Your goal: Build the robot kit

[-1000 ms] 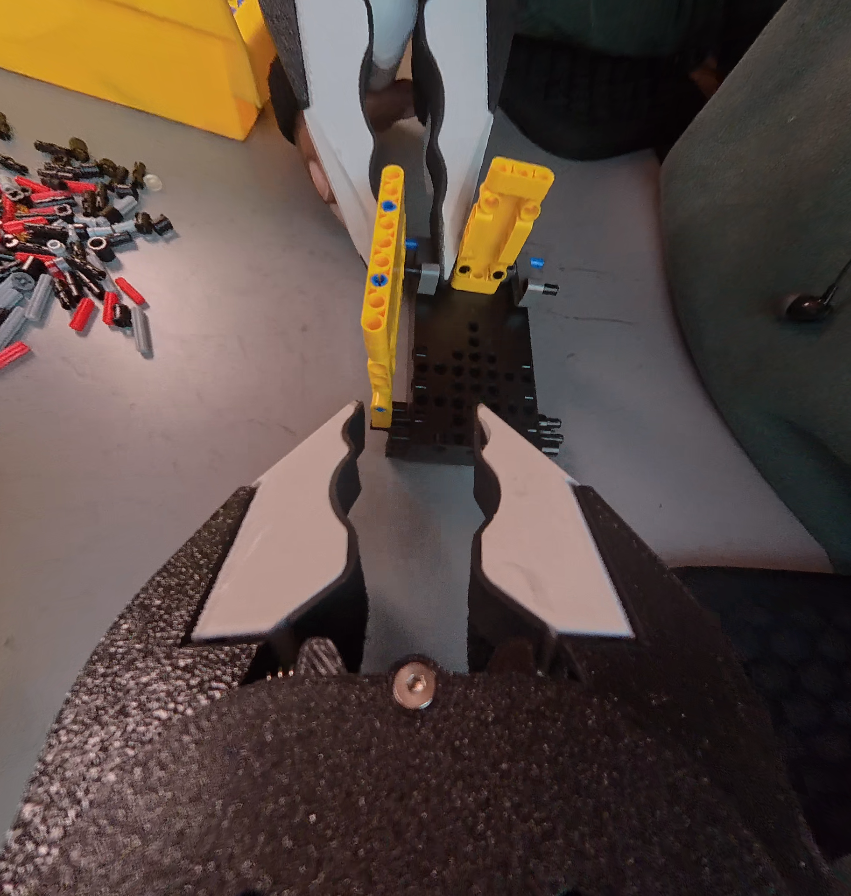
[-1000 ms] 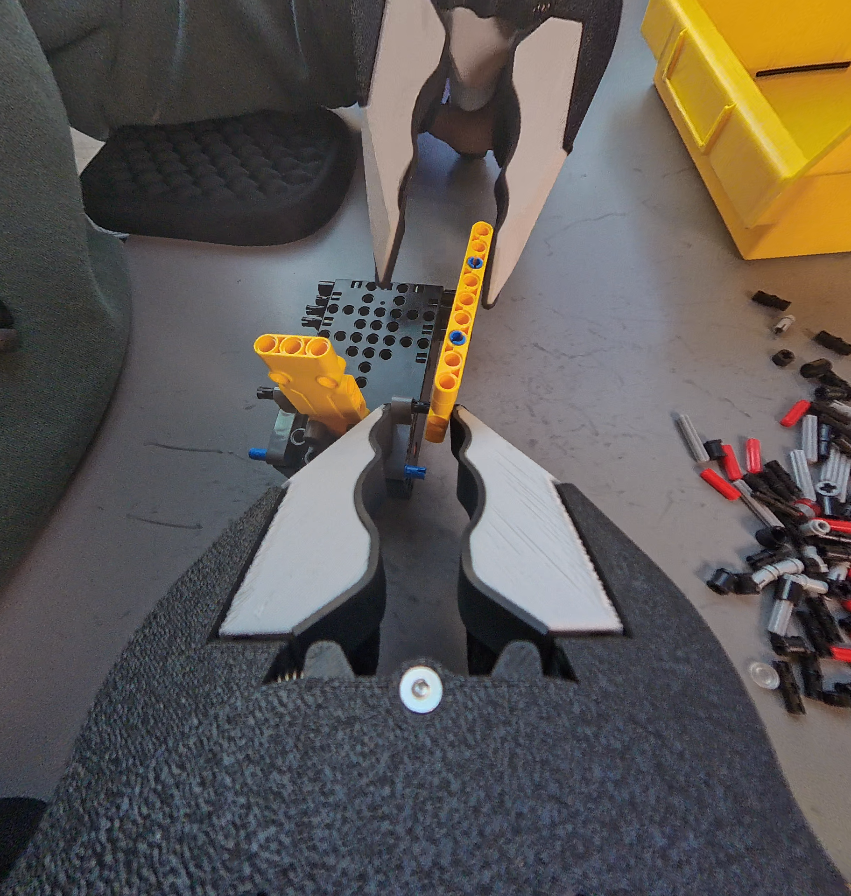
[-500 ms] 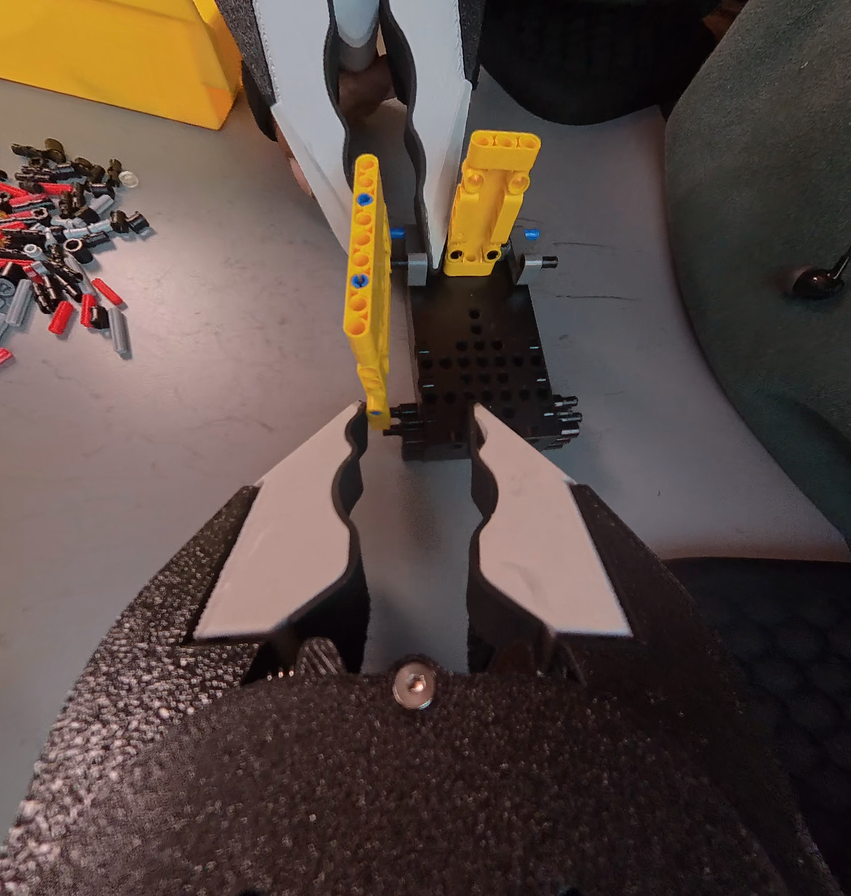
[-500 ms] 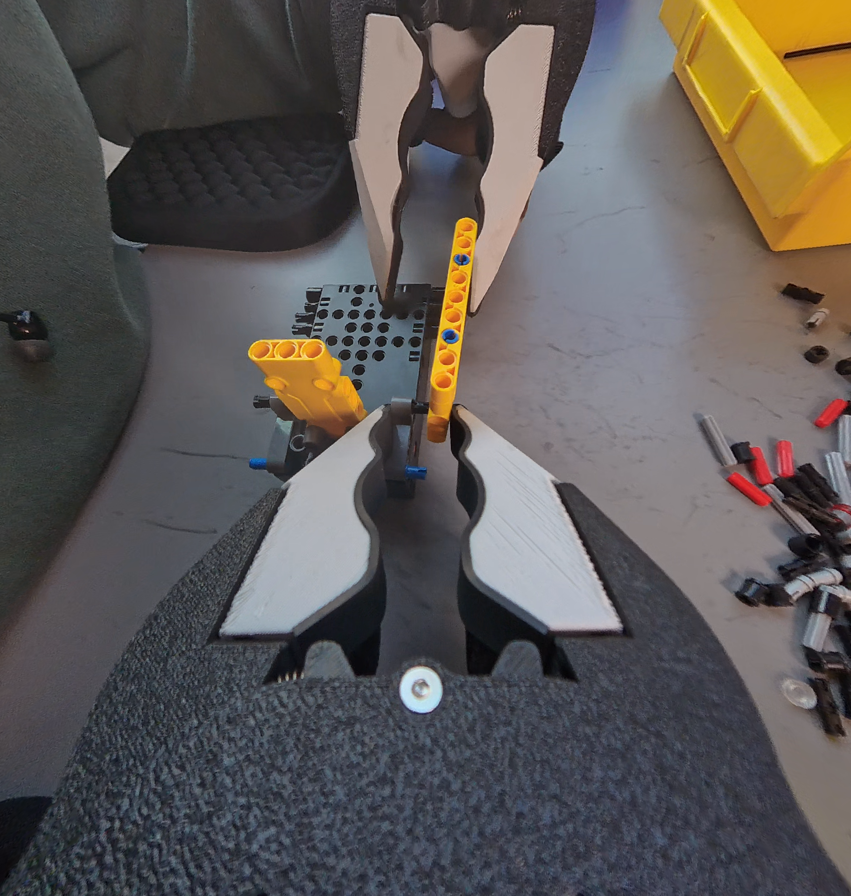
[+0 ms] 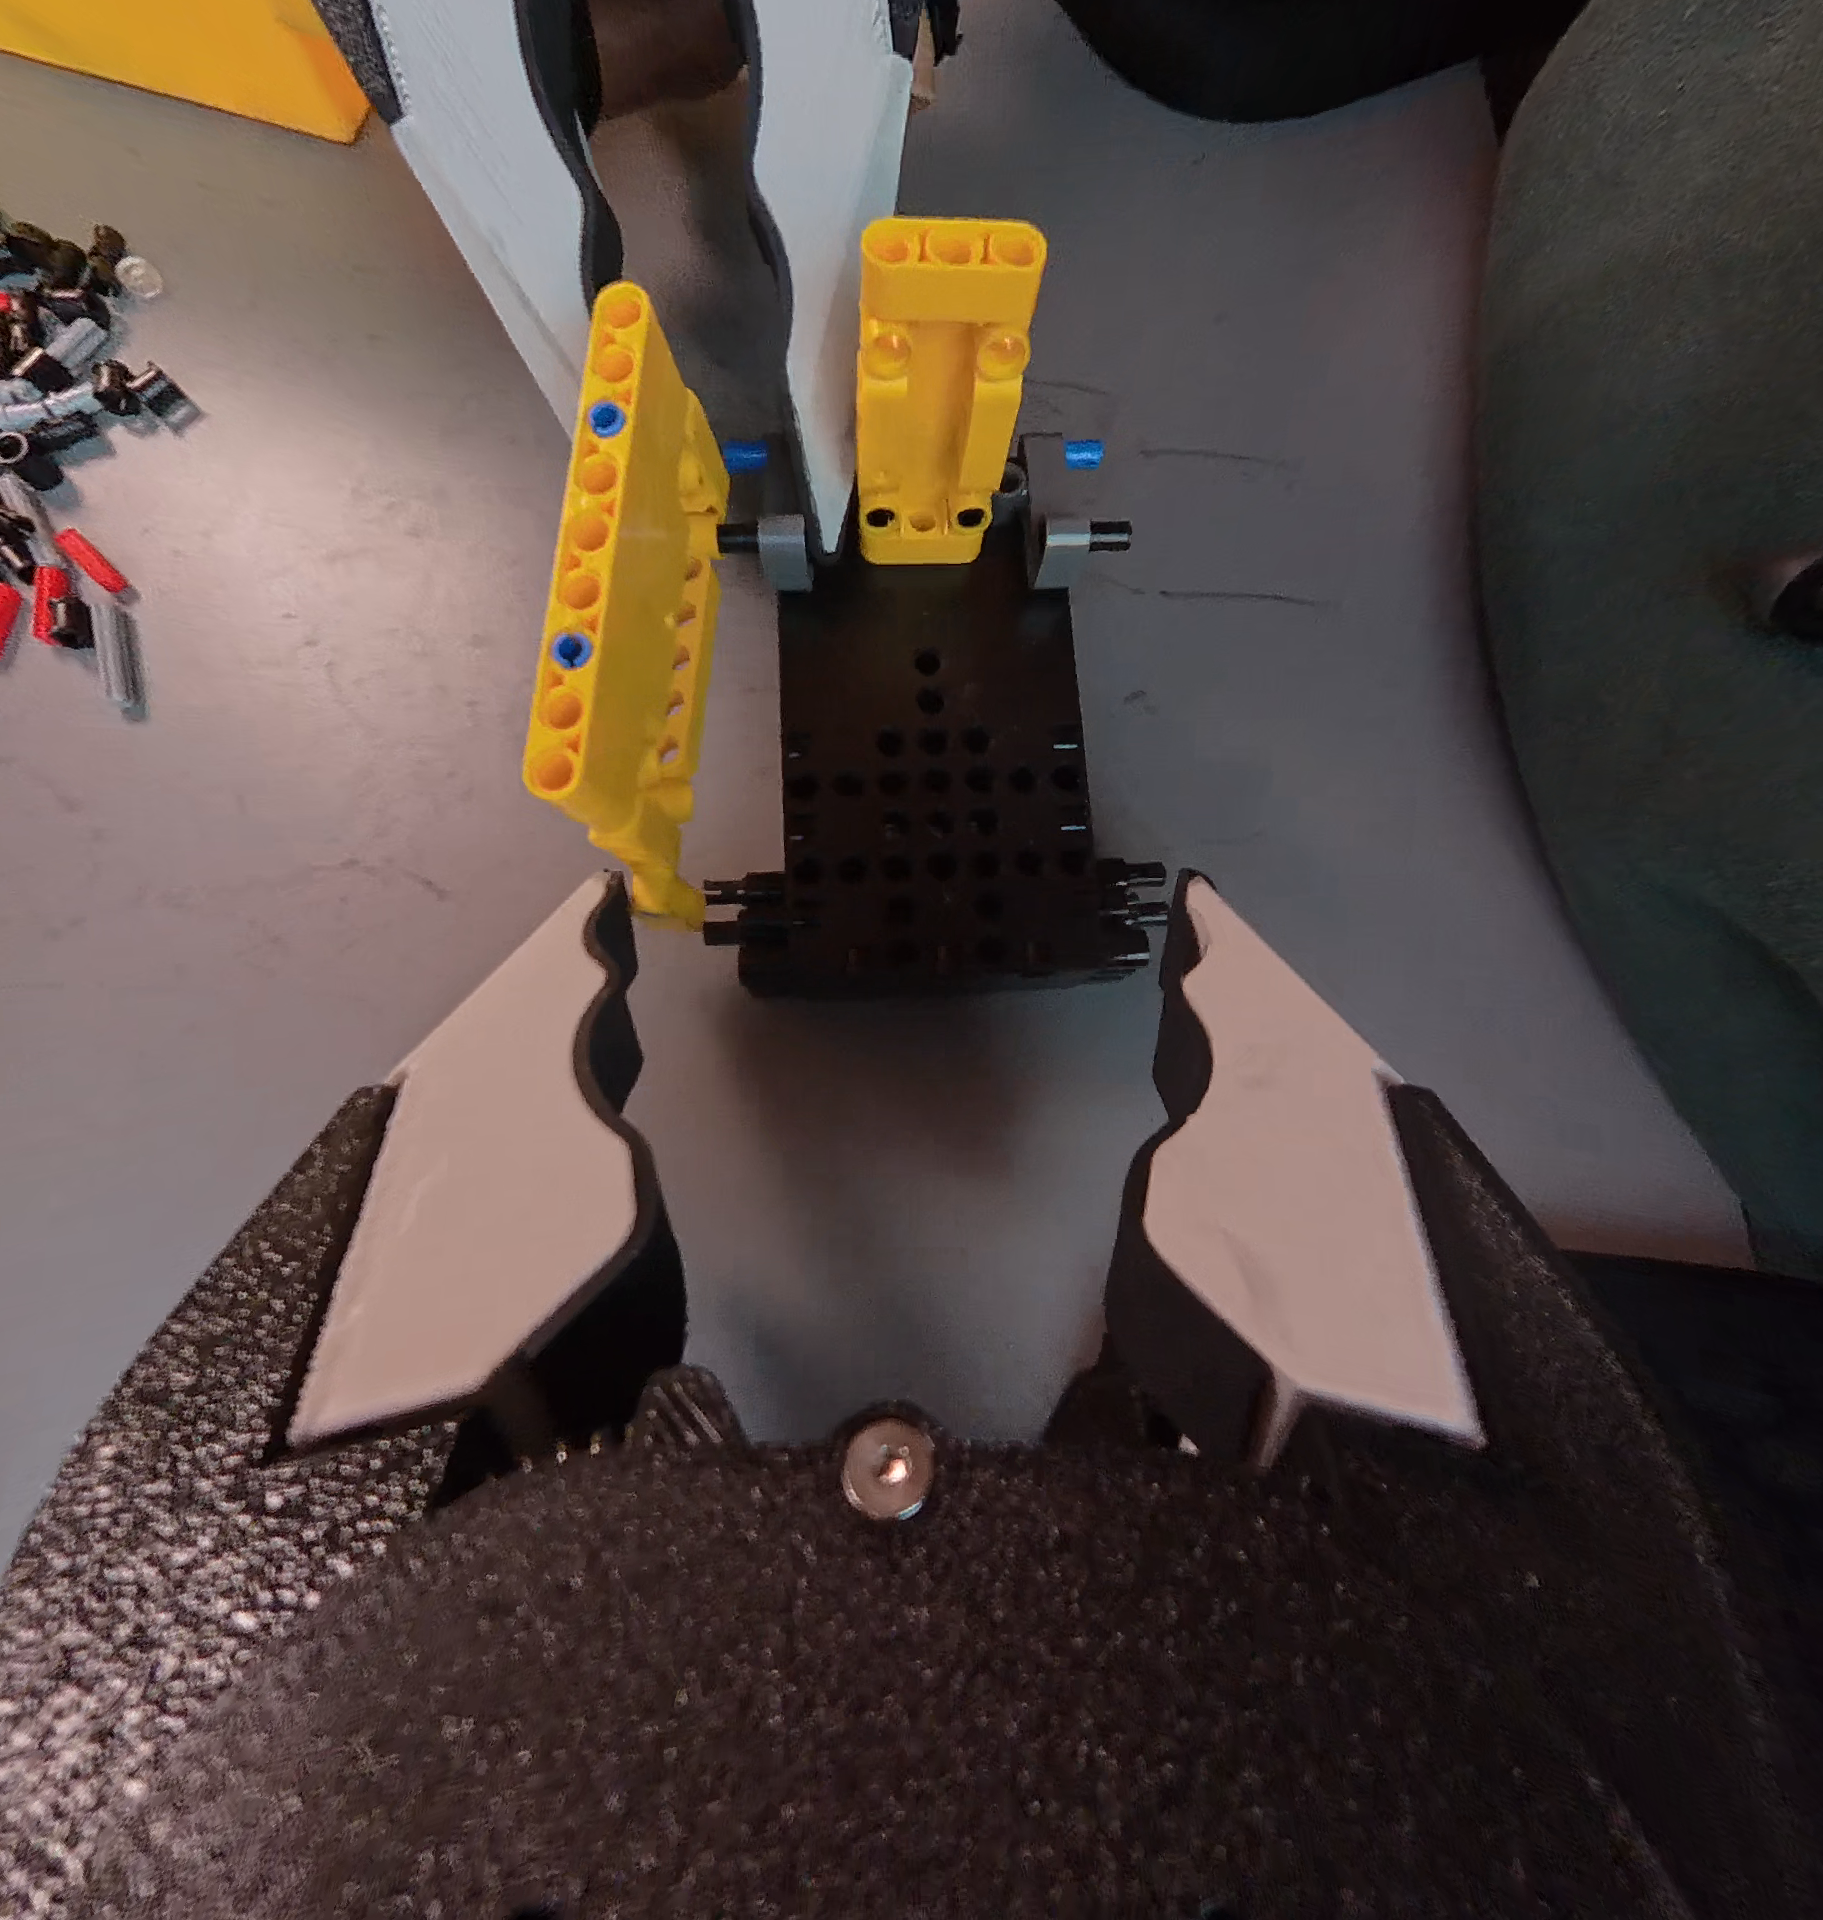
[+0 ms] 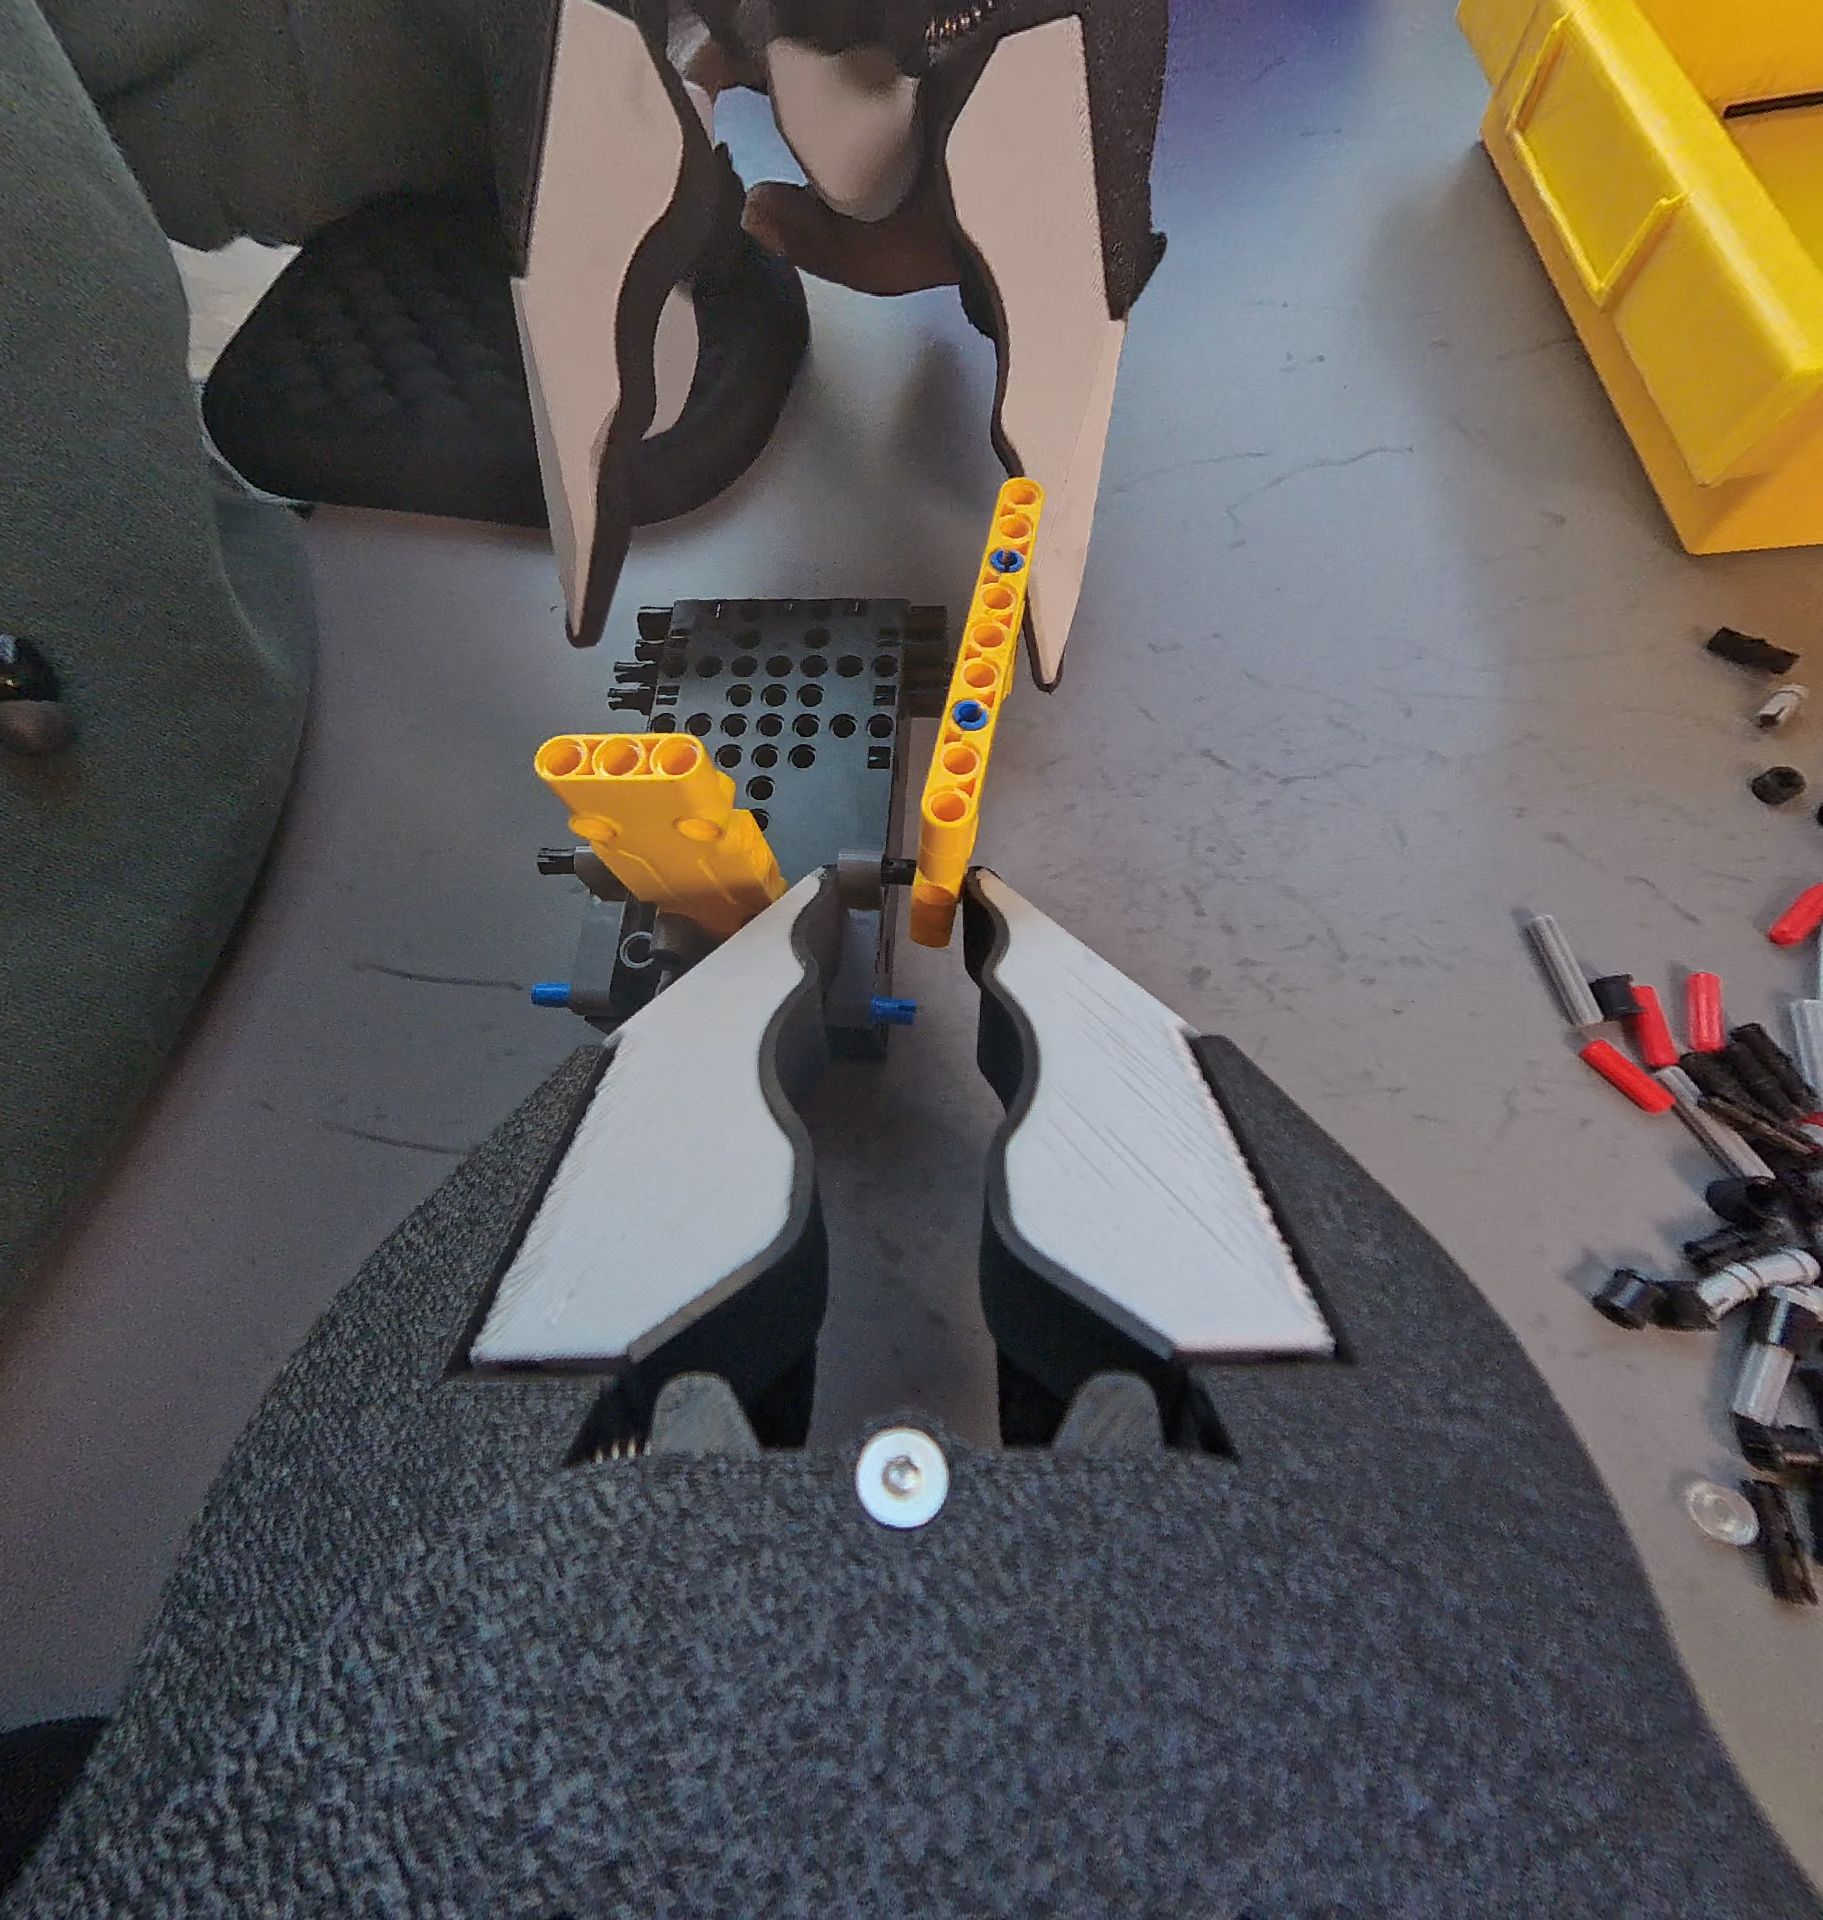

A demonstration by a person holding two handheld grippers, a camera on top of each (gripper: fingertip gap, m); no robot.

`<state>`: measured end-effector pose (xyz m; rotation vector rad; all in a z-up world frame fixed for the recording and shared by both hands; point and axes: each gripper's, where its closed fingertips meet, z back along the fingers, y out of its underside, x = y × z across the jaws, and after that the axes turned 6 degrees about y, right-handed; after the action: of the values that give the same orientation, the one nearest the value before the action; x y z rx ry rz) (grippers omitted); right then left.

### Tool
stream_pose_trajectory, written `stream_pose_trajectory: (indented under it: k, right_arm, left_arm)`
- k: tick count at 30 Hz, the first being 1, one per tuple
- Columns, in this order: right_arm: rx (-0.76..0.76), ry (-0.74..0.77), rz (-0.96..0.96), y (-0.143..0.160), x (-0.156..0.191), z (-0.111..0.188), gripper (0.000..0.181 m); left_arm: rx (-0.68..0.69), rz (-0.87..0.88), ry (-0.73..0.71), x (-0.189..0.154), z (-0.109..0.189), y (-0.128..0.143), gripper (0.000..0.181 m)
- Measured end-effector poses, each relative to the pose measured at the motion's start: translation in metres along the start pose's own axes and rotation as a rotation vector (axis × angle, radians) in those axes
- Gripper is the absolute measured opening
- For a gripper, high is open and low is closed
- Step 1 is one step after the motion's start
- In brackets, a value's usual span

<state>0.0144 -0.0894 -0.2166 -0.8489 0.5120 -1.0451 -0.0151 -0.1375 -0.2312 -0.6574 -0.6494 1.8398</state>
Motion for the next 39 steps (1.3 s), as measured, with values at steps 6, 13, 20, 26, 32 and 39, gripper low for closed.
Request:
stream_pose_trajectory:
  k: [6, 13, 20, 26, 32, 39]
  right_arm:
    - [-0.016, -0.004, 0.019, -0.001, 0.002, 0.000, 0.023]
    - [-0.050, -0.006, 0.037, -0.002, 0.003, 0.000, 0.023]
    - [-0.065, 0.001, 0.067, -0.003, 0.003, 0.001, 0.023]
    - [-0.067, -0.001, 0.079, -0.003, 0.005, 0.001, 0.024]
    - [-0.065, -0.004, 0.081, -0.003, 0.005, 0.001, 0.023]
    - [-0.051, -0.007, 0.054, -0.002, 0.004, 0.000, 0.024]
  left_arm:
    - [0.014, -0.034, -0.087, 0.001, -0.001, 0.002, 0.092]
    - [-0.012, -0.036, -0.119, 0.001, 0.000, 0.002, 0.091]
    - [-0.078, 0.006, -0.081, 0.002, 0.004, 0.000, 0.096]
    - [-0.224, 0.105, 0.054, 0.008, 0.028, -0.009, 0.057]
    - [-0.139, 0.073, 0.037, 0.026, 0.021, -0.005, 0.019]
    - [-0.166, 0.086, 0.047, 0.024, 0.022, -0.011, 0.009]
